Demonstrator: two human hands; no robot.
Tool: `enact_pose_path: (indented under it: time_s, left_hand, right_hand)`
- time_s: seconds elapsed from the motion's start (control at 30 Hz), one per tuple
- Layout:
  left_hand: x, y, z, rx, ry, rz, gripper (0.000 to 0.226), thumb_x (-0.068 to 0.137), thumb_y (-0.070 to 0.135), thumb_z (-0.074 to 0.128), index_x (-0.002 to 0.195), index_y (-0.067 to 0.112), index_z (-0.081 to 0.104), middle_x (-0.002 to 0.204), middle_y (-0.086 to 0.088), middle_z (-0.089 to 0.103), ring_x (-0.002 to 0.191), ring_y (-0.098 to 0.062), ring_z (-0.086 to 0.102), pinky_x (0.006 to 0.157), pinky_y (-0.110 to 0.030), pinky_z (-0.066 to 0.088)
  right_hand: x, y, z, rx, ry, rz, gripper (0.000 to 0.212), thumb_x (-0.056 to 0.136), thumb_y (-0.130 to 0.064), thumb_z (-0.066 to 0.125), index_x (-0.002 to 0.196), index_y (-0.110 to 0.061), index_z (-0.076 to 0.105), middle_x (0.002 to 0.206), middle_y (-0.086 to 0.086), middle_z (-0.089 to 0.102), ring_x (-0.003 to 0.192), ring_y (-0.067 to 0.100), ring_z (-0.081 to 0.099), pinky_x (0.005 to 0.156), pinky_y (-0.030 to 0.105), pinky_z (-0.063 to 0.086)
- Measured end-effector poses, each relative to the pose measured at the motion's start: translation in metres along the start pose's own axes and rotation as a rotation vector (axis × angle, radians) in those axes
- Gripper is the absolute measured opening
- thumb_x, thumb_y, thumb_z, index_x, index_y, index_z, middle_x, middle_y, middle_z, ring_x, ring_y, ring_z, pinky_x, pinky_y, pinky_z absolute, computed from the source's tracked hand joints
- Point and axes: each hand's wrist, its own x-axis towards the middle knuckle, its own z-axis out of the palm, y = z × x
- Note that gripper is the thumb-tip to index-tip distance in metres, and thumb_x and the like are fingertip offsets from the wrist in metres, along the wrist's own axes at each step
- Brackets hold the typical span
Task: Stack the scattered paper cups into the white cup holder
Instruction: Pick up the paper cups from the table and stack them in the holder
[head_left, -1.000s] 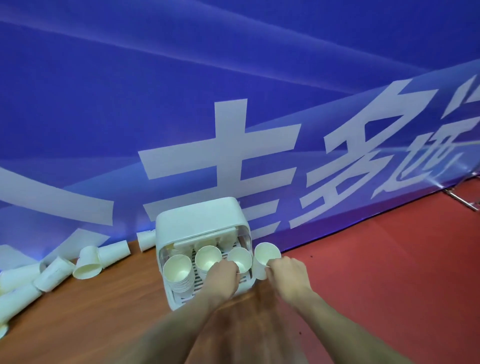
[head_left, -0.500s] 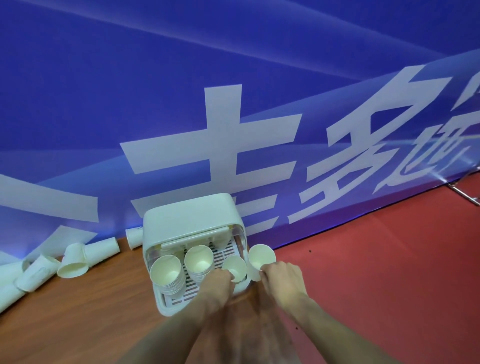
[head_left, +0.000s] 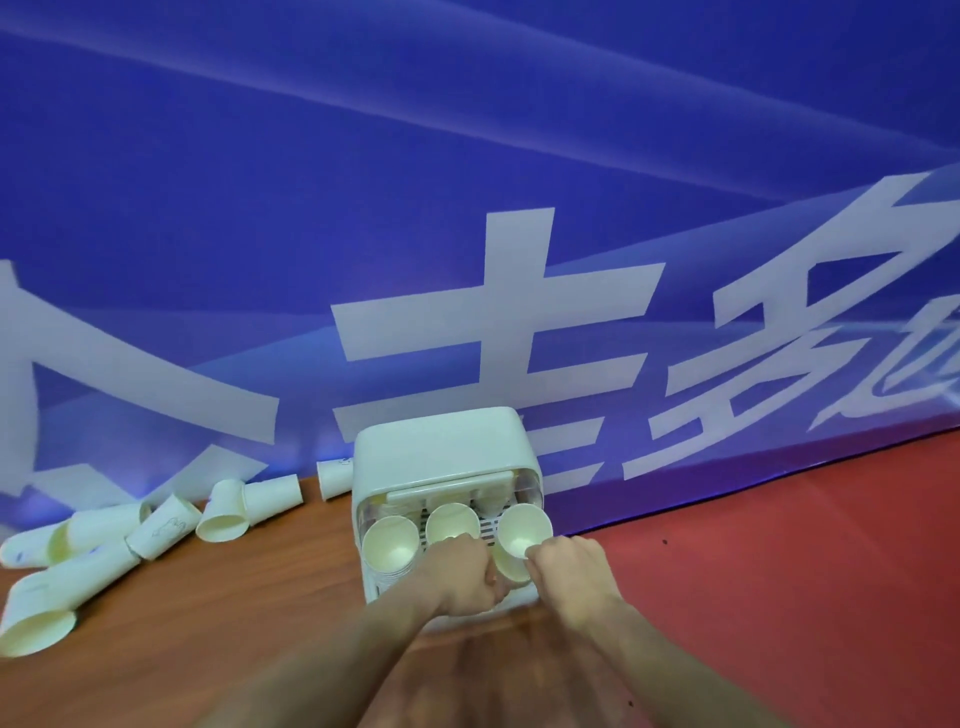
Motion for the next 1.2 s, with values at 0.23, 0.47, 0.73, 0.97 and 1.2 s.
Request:
enact_pose_path:
  time_s: [0.23, 0.47, 0.73, 0.97, 1.2]
  left_hand:
    - [-0.016, -0.029, 0.007, 0.033, -0.178, -0.063, 0.042, 0.085, 0.049, 0.058, 0.077, 0.009, 0.068, 0.080, -0.008, 0.066, 0.079, -0.028, 0.062, 0.066, -0.032, 0.048]
    - [-0.018, -0.050, 0.016, -0.210, -0.327, -0.061, 0.019, 0.077, 0.017, 0.055, 0.070, 0.007, 0.070, 0.060, -0.004, 0.065, 0.061, -0.019, 0.062, 0.059, -0.030, 0.052]
    - [-0.030, -0.052, 0.014, -0.248, -0.443, -0.049, 0.020, 0.085, 0.015, 0.054, 0.067, 0.017, 0.064, 0.066, 0.001, 0.067, 0.051, -0.013, 0.059, 0.055, -0.021, 0.050]
    - [-0.054, -0.057, -0.033, -0.195, -0.434, -0.048, 0.028, 0.089, 0.031, 0.059, 0.080, 0.009, 0.075, 0.079, -0.004, 0.074, 0.060, -0.014, 0.062, 0.053, -0.021, 0.050]
    - [-0.092, -0.089, -0.089, -0.048, -0.123, -0.066, 0.035, 0.086, 0.040, 0.058, 0.068, 0.011, 0.065, 0.068, -0.007, 0.068, 0.059, -0.018, 0.057, 0.061, -0.032, 0.049]
  right_hand:
    - [0.010, -0.011, 0.017, -0.033, -0.096, -0.044, 0.026, 0.089, -0.006, 0.050, 0.105, -0.017, 0.067, 0.107, 0.007, 0.069, 0.100, 0.031, 0.065, 0.073, 0.033, 0.042]
    - [0.021, -0.016, 0.040, 0.024, -0.183, -0.043, 0.030, 0.092, -0.006, 0.045, 0.113, -0.012, 0.065, 0.115, 0.008, 0.064, 0.106, 0.030, 0.062, 0.082, 0.035, 0.048]
    - [0.017, -0.022, 0.024, 0.086, -0.102, 0.011, 0.023, 0.094, -0.024, 0.044, 0.113, -0.017, 0.055, 0.110, 0.005, 0.067, 0.101, 0.028, 0.064, 0.075, 0.033, 0.044]
    - [0.015, -0.043, -0.030, 0.084, -0.002, 0.003, 0.027, 0.093, -0.035, 0.039, 0.082, -0.019, 0.058, 0.086, 0.007, 0.054, 0.083, 0.029, 0.060, 0.064, 0.031, 0.035]
    - [0.023, -0.095, -0.098, 0.062, 0.113, -0.068, 0.031, 0.093, -0.037, 0.040, 0.077, -0.018, 0.059, 0.088, 0.010, 0.067, 0.085, 0.031, 0.064, 0.064, 0.031, 0.038]
